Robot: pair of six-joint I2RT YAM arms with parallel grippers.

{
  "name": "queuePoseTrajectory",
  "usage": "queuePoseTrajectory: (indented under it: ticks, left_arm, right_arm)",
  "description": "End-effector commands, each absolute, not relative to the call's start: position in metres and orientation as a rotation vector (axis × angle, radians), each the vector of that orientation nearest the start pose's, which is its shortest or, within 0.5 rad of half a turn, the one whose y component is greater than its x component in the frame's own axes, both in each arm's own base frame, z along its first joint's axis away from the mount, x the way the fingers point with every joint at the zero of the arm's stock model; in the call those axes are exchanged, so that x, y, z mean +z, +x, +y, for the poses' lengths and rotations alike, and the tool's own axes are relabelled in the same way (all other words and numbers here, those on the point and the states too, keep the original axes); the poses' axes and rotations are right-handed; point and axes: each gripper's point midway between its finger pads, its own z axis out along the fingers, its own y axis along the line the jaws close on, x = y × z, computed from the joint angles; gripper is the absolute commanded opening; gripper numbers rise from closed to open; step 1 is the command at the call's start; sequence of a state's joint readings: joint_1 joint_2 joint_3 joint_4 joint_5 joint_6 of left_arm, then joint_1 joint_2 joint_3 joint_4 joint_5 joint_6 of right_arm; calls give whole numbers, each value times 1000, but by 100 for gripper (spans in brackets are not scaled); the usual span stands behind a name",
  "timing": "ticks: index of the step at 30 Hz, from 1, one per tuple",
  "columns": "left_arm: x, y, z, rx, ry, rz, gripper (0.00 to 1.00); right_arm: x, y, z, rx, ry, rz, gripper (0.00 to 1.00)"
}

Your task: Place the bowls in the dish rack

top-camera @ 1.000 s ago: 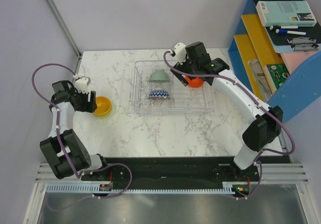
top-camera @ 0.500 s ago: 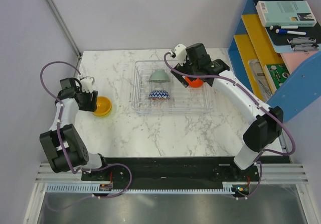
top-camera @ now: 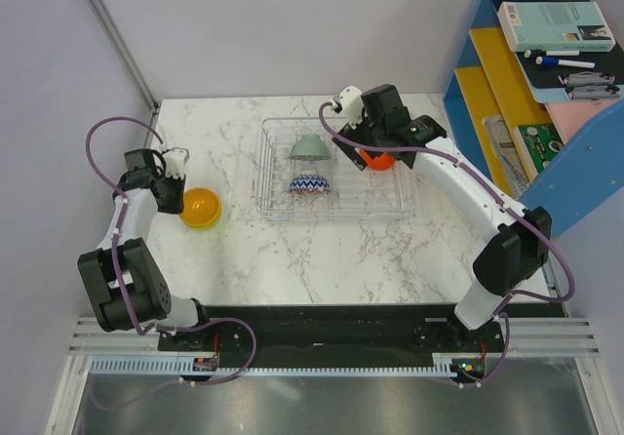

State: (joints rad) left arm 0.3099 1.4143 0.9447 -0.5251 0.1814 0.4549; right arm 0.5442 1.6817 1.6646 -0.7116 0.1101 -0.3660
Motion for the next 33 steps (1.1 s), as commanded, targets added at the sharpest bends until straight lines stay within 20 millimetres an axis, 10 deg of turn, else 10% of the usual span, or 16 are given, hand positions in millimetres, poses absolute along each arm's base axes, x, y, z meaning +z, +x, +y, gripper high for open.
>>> queuePoseTrajectory:
  ticks: [1,8,17,33]
  left_arm:
    - [100,333,92,98,223,2492,10]
    - [122,343,95,127,216,2437,2]
    - [198,360,72,21,261,2237,2]
    - [267,385,-128,-458,813,1847,2]
  right_arm:
    - [264,404,205,-14,-906,2025,97]
    - [272,403,208,9,-891,2011,97]
    - [293,401,221,135,-831,1983,97]
    - [345,346,299,1228,-864,1884,98]
